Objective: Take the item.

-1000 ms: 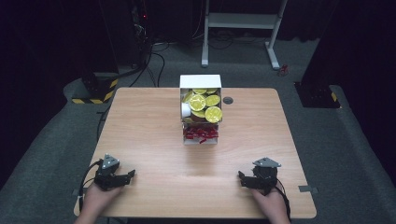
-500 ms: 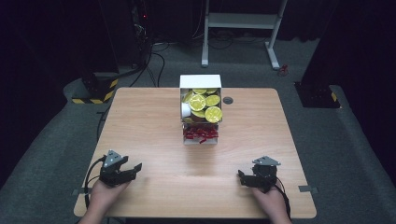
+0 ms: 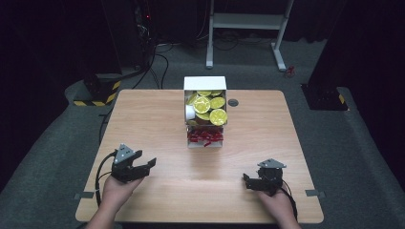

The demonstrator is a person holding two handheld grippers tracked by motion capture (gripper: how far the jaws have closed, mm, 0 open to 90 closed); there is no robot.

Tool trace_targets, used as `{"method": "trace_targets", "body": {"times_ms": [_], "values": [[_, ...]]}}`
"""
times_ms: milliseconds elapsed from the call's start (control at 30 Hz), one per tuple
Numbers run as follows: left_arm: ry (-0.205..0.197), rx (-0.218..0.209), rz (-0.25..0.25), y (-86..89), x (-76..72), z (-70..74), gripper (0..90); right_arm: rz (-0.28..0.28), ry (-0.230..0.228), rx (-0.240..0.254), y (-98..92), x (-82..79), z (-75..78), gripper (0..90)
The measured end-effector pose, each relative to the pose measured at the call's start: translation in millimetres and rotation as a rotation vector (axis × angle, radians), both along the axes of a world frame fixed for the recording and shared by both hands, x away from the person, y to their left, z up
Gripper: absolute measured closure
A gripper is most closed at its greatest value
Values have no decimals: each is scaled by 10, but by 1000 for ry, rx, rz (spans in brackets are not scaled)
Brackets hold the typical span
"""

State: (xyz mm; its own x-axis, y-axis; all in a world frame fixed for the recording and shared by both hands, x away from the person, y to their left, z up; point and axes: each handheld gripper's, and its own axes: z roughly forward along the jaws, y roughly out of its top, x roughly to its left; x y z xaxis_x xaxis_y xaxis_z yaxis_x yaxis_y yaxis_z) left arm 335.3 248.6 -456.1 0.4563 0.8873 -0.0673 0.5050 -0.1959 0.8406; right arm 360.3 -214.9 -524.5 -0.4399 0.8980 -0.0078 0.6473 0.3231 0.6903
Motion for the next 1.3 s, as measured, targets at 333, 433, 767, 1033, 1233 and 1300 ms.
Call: {"method": "trace_targets", "body": {"times_ms": [333,433,767,1033,1233,1300], "values": [[-47,18,-27,-98,-37,220,325,1,-1,4,-2,-21,-2,76],[-71,16,-27,-116,-44,298,329,5,-3,3,-9,-22,-3,76],[-135,-28,-30,-163,-78,588,310,4,-2,2,-7,-24,-2,76],[-151,-56,-43,-217,-58,644,310,4,-5,3,-6,-31,-4,76],[-141,-45,-56,-279,-38,624,303,-1,-3,4,0,-38,-3,75],[-139,-48,-60,-277,-32,643,314,0,-3,4,0,-37,-3,75]]}}
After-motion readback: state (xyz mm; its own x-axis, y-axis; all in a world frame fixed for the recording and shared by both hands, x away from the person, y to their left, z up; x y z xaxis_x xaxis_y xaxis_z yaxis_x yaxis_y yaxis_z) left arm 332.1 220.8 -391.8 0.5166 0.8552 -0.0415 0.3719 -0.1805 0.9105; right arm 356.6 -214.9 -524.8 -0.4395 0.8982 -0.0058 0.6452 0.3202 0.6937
